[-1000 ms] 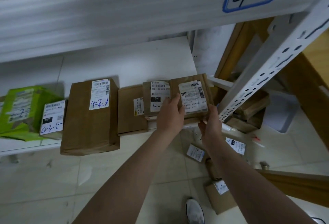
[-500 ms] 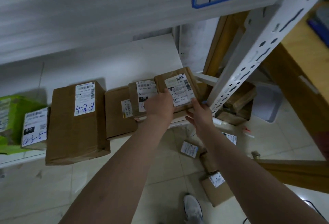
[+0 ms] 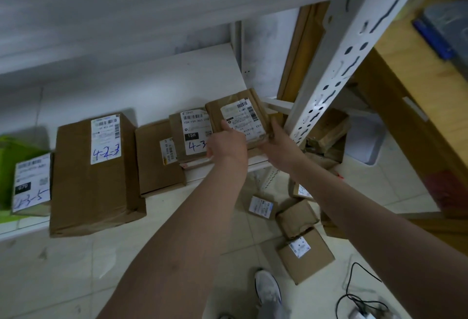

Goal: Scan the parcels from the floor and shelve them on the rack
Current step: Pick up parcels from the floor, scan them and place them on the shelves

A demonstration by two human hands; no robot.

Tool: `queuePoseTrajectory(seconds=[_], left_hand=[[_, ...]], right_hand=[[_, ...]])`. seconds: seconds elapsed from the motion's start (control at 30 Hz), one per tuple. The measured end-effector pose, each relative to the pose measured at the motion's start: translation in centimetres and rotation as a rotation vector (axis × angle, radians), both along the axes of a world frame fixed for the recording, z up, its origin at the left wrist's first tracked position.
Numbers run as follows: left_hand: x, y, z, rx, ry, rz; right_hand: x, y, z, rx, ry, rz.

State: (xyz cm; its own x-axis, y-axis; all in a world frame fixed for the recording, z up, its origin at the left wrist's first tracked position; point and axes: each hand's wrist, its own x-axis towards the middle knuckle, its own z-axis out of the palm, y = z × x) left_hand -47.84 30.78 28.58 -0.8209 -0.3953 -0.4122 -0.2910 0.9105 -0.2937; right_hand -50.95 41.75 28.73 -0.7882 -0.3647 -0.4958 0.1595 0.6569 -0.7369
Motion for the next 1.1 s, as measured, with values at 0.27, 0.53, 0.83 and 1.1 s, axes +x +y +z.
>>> queuePoseTrajectory(seconds=[0.27,0.53,0.83,1.1], left_hand=[[0.1,0.3,1.1,0.021,-0.021,-0.037],[0.0,0.2,0.7,0.026,-0.006,0.006],[-0.2,-0.2,0.4,0.018,0.006,0.006],[-0.5,-0.5,-0.3,0.029,0.040,0.078]], right_hand=[[0.1,0.6,1.6,0.179,0.143,0.240],[-0.6,0.1,1.2,0.282,0.189,0.322],[0.6,-1.4,1.3,0.455,0.432,0.329],[-0.3,-1.8,0.7,0.438,0.432,0.379]])
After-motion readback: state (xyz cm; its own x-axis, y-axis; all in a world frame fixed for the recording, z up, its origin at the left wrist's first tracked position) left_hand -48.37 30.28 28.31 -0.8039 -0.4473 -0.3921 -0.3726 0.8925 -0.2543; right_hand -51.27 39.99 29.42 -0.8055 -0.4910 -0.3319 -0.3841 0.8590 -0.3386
